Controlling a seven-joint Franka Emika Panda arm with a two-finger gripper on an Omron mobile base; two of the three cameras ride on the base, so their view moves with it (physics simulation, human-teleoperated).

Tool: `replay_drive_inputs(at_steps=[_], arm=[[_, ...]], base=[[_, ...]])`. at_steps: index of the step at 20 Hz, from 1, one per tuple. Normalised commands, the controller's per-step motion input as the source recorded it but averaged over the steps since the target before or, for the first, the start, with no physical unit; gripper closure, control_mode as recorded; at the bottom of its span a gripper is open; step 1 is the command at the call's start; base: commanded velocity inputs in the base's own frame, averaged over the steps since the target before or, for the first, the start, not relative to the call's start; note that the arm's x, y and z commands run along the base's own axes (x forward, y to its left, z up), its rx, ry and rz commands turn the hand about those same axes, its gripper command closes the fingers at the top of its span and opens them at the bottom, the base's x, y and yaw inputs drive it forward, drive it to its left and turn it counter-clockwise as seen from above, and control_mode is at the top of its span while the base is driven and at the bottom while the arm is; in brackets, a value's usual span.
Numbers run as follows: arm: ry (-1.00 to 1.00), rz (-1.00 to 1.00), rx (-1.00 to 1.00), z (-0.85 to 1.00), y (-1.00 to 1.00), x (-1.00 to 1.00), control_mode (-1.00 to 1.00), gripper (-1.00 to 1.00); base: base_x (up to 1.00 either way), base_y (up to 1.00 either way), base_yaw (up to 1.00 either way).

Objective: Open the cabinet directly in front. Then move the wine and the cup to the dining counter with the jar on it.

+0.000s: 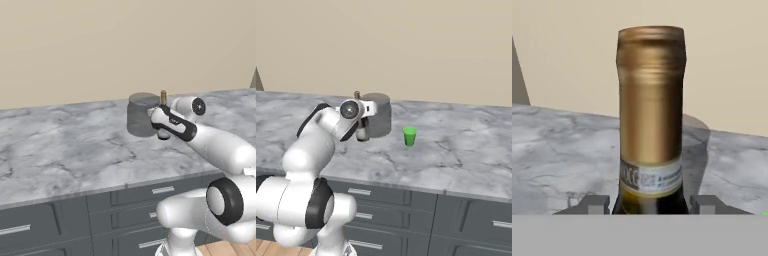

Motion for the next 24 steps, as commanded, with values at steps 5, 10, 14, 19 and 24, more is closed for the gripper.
replay_drive_inputs(at_steps=[5, 10, 14, 19, 24], arm=[[0.32, -0.02, 0.11, 0.07, -0.18, 0.00, -1.00, 1.00], [0.01, 0.00, -0.01, -0.14, 0.00, 0.00, -1.00, 1.00], [0.00, 0.00, -0.03, -0.55, 0.00, 0.00, -1.00, 1.00], [0.00, 0.00, 0.00, -0.44, 0.00, 0.00, -1.00, 1.00], [-0.02, 0.00, 0.00, -0.46, 0.00, 0.05, -1.00, 1.00]], base=[[0.00, 0.00, 0.00], [0.00, 0.00, 0.00], [0.00, 0.00, 0.00], [0.00, 0.00, 0.00], [0.00, 0.00, 0.00]])
